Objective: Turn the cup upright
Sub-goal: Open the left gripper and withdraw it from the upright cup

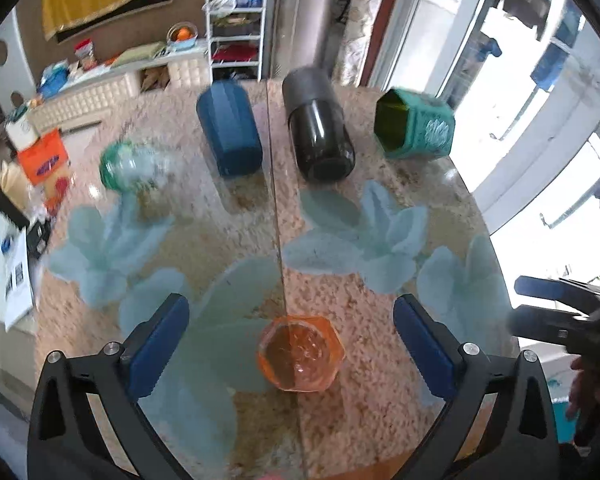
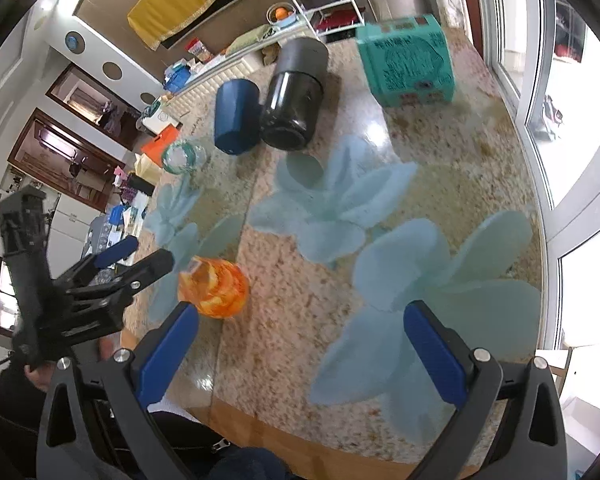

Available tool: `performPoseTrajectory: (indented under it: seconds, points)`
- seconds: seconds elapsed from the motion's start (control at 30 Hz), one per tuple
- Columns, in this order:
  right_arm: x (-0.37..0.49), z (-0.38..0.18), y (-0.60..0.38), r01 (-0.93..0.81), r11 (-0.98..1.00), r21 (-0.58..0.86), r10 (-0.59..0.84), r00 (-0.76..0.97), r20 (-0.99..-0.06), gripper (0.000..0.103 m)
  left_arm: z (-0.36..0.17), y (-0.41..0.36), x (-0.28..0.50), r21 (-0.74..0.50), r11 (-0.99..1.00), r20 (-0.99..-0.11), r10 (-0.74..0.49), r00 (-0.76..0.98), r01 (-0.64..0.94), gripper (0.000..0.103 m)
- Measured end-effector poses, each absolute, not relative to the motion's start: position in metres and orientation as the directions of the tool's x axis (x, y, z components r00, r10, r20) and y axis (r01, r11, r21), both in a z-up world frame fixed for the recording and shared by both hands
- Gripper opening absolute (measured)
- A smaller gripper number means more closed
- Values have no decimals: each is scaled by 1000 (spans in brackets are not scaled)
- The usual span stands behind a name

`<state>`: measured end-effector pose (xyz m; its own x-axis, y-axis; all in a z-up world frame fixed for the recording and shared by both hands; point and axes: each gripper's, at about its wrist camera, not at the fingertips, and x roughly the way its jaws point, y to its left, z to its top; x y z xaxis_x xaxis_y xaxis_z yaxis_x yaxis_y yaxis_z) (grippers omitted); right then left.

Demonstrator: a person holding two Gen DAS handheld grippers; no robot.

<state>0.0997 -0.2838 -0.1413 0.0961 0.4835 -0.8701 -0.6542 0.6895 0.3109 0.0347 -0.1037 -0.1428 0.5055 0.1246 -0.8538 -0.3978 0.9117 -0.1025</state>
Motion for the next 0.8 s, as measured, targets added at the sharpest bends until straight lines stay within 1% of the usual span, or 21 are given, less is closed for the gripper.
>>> performPoseTrajectory:
  seconds: [0.3,0.5,0.8]
  points:
    - [62,-116,-242,-661,728,179,452,268,-851,103,-101,-69,21,-88,950,-854,84,514,-301,103]
    - [36,-109,-220,-658,746,98,412,343,-844,103,-92,-57,11,-100,967,-846,42,531,-235,103]
    - [17,-107,-216,-623,777,93,399,373,-837,103,-81,-50,-5,-110,977,-834,9,552,-182,103]
